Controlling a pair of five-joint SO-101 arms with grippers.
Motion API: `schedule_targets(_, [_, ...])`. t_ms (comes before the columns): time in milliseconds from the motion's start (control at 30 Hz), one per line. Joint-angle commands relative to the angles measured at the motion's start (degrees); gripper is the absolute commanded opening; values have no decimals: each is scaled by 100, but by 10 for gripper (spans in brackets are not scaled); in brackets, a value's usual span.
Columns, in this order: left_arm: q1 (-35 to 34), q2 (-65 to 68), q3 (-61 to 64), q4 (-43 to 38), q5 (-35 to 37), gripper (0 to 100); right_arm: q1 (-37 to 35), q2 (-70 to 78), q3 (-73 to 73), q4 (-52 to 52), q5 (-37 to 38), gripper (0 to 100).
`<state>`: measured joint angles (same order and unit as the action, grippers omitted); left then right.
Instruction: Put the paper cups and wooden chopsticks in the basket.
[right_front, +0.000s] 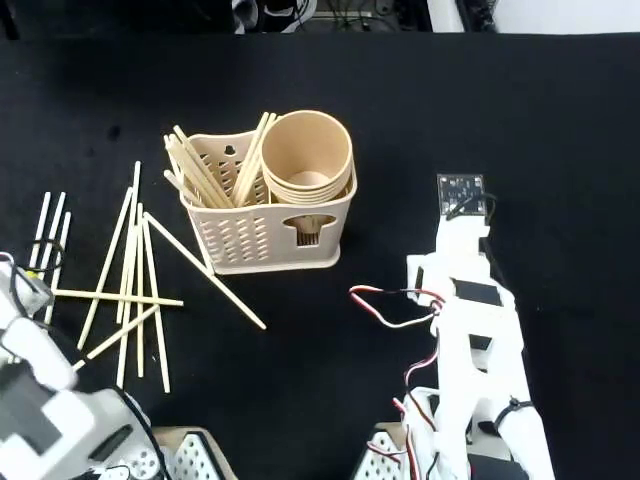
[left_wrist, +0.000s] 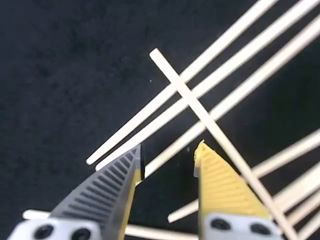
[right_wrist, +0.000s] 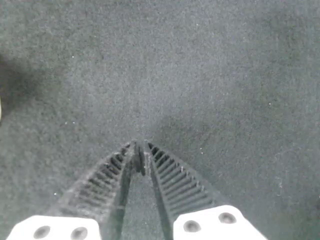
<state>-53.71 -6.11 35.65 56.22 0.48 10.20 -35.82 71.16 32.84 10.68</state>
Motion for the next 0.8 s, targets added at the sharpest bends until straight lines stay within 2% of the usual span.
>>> schedule_targets(0, [40,633,-708,-62,589,177,-62,-22,-31,-62,-26,12])
schedule_targets(100, [84,870,-919,-123,985,170,-62,-22,-31,-62,-26,12])
schedule_targets(300, [84,853,-910,-193,1169,38,-62,-22,-31,-62,-26,12])
schedule_targets(467, [84,448,-998,281,1187,73,-62,-22,-22,-62,-26,12])
schedule_targets(767, [207,-615,-963,457,1213,158,-62,-22,-22,-62,-26,12])
